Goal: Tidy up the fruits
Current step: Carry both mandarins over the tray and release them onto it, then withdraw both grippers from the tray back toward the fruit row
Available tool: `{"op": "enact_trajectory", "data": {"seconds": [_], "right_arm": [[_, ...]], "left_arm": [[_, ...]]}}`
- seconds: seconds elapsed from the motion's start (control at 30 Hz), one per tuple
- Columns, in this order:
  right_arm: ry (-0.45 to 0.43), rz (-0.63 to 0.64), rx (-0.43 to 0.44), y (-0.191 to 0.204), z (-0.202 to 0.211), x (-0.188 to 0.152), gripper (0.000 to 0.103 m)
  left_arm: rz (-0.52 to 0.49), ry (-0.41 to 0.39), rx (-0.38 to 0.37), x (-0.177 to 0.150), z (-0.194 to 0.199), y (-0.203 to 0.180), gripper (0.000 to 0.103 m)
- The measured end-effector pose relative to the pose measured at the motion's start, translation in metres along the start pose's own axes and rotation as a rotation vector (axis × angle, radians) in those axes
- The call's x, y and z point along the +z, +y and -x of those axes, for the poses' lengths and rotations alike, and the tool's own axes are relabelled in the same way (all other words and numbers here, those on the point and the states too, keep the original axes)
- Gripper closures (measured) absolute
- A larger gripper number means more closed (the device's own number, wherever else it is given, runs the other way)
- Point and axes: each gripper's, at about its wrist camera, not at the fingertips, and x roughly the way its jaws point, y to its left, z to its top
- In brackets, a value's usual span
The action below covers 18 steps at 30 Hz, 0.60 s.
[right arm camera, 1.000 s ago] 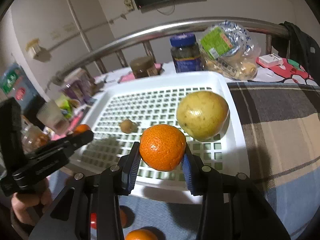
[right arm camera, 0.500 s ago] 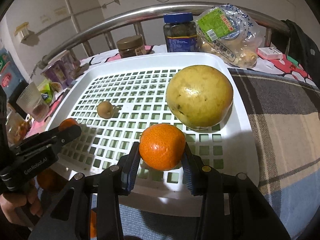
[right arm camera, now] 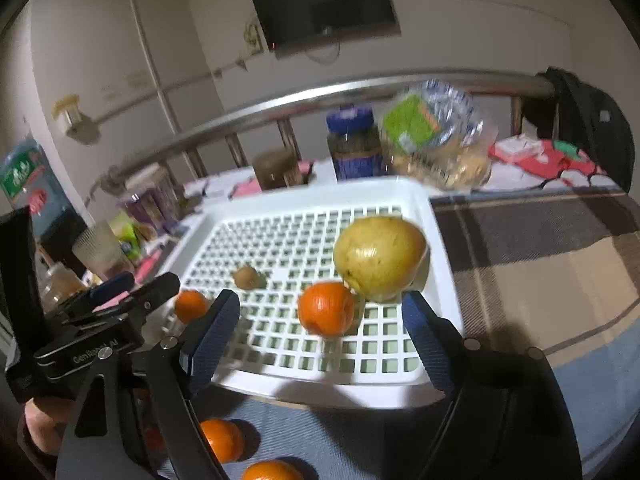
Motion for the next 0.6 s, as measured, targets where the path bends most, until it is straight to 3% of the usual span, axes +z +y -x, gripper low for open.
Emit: {"op": "enact_trajectory", "data": {"seconds": [0.2,0.6], "right_arm": [[-0.112,0.010,0.028,0.006,0.045,0.001,0.009],[-0.213,0.054,0.048,0.020,0.107,-0.011,0.005]], "left_arm": [[-0.065,-0.109,0.038,0.001,0.042,-0.011,0.001],[-0.079,-0.165,-0.004,-0.011,0.096,-0.013,0.000]]}}
